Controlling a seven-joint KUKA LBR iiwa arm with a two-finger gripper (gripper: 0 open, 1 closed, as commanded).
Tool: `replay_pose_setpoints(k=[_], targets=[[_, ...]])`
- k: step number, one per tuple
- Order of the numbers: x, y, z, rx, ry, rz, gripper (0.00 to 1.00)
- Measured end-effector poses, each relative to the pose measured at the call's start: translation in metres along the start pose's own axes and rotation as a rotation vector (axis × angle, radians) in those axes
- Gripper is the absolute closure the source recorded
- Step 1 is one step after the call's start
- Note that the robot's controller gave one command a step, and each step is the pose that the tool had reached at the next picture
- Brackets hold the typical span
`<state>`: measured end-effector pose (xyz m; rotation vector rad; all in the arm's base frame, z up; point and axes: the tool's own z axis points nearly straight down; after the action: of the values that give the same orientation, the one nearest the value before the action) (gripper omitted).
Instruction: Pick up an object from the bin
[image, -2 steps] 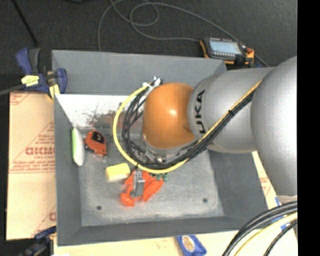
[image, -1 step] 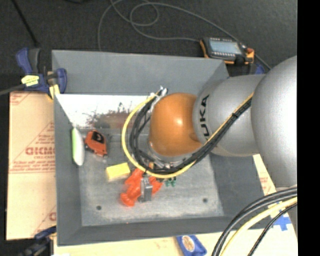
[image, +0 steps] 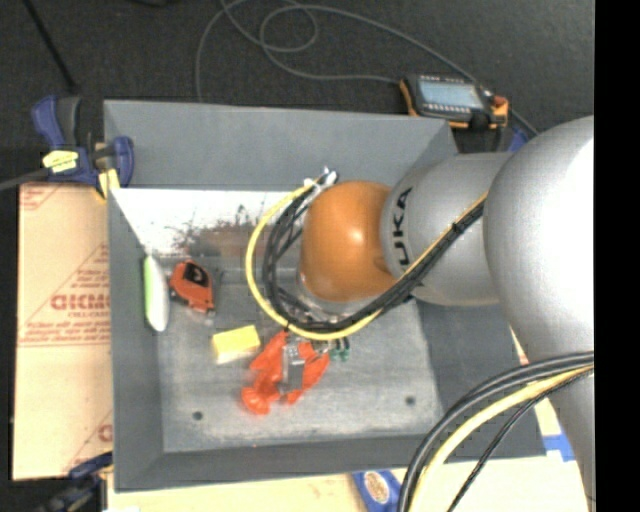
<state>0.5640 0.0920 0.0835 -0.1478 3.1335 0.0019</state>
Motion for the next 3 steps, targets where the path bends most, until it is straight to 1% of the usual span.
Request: replay_pose_setpoints(k=[1, 2, 3], targets=[[0.010, -0.013, 0.010, 0.000, 0.001, -0.004, 0.00], [0.019, -0.051, 0.012, 0.001, 0.001, 0.142, 1.00], [0.019, -0.051, 0.012, 0.001, 0.001, 0.143, 1.00]])
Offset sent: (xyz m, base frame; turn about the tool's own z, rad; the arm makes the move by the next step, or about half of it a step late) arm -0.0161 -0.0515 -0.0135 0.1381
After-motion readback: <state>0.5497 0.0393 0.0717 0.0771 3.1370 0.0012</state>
